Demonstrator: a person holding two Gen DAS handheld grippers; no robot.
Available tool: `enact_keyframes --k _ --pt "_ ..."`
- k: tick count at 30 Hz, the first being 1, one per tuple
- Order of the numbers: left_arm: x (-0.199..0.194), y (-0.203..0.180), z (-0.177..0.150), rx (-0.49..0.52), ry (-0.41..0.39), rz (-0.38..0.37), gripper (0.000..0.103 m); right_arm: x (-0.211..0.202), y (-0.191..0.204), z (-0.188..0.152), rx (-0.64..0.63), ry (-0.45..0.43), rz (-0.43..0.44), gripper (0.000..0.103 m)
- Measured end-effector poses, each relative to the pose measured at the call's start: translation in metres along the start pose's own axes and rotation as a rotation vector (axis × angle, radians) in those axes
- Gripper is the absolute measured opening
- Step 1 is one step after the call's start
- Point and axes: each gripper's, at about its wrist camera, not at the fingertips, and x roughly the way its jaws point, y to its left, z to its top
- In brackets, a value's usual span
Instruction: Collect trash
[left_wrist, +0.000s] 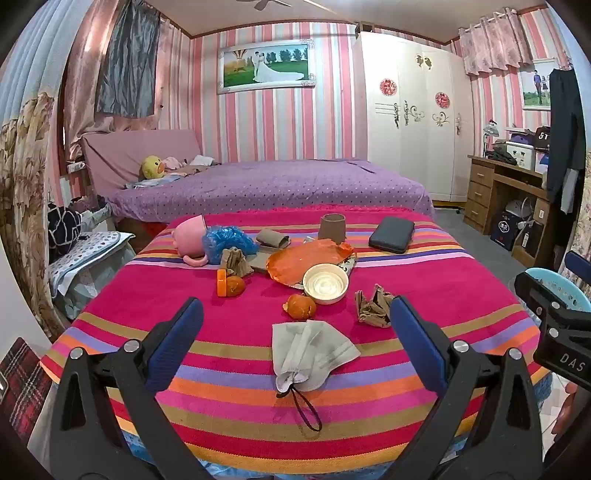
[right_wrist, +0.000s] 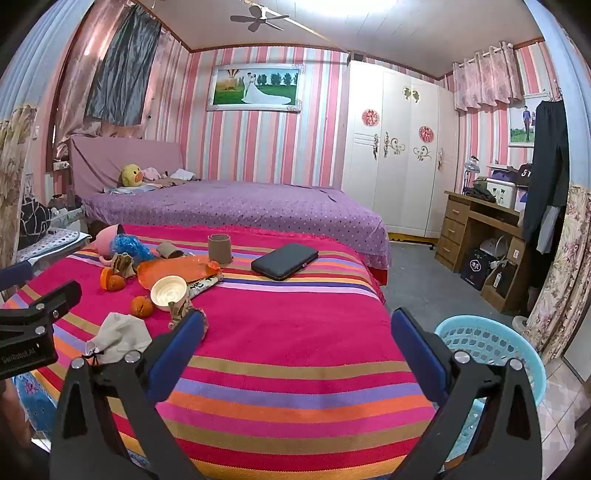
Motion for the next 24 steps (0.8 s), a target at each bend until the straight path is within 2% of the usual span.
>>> enact_keyframes --k 24 --pt "-0.0017 -0.001 0.0015 -0.006 -0.001 0.002 0.098 -0.0024 -0.0048 0.0023 -0.001 -0.006 -0.008 0.099"
